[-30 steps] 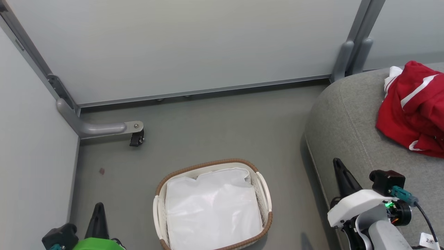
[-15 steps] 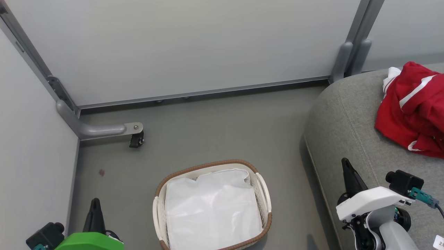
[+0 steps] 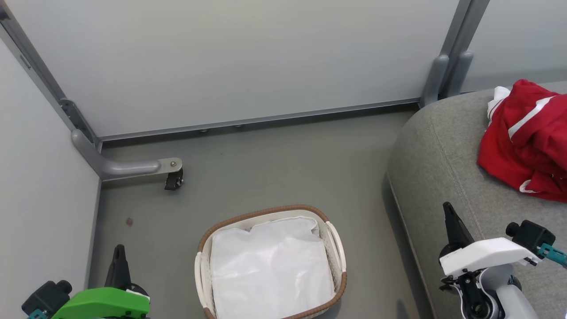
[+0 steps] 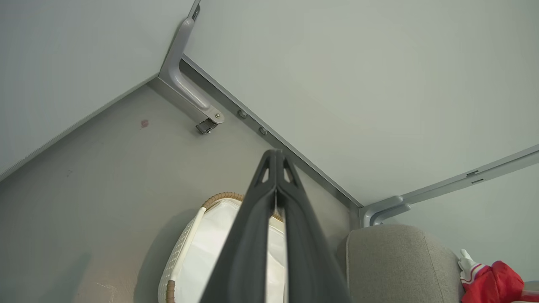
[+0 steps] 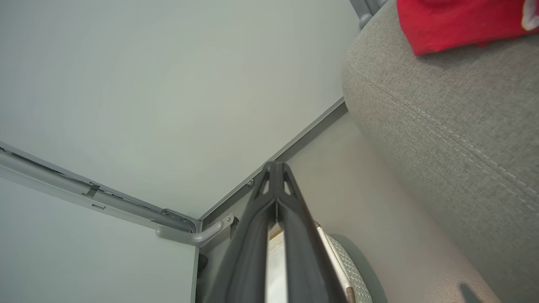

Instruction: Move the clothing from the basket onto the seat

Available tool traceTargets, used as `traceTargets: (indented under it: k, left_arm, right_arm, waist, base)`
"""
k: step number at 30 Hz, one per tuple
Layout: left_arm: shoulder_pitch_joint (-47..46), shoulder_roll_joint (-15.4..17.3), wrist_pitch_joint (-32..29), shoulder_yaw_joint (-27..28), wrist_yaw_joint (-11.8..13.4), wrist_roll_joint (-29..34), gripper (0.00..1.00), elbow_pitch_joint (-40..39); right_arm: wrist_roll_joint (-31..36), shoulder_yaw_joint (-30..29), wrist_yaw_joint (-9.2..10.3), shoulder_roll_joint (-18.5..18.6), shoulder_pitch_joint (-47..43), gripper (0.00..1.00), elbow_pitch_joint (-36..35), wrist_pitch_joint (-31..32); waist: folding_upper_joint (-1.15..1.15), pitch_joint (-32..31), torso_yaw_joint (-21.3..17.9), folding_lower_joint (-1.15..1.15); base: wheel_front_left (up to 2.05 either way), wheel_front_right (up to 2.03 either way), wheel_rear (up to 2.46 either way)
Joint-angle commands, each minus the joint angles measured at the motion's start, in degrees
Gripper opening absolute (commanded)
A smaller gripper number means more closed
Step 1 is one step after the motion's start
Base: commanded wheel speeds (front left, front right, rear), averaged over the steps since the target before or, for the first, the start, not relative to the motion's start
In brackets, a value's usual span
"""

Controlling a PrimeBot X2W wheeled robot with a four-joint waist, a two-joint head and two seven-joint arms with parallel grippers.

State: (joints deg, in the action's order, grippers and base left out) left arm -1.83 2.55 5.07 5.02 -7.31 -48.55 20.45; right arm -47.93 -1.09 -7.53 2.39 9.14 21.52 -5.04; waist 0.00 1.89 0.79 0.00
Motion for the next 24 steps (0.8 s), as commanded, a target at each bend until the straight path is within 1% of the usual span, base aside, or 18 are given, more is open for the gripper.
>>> traceTargets:
  k: [1,24]
  left_arm:
    - [-1.56,0.34,-0.49,0.19,-0.11,-2.07,0.00,-1.04]
    - [-2.78,0.40,-4.53,0.73,-0.17,-16.82,0.00,-3.04]
  right_arm:
    - [-2.08,-0.40,0.03,0.34,0.18,0.00,-1.13,0.52]
    - [-17.04,-2.23,0.04,0.44,-1.06,0.00,-3.48,4.45]
  waist:
    - [0.00,-0.03,-0.01,0.00]
    - [0.00,-0.50,-0.23,0.00]
  base:
    - [0.00,0.00,0.00]
    - [0.00,0.00,0.00]
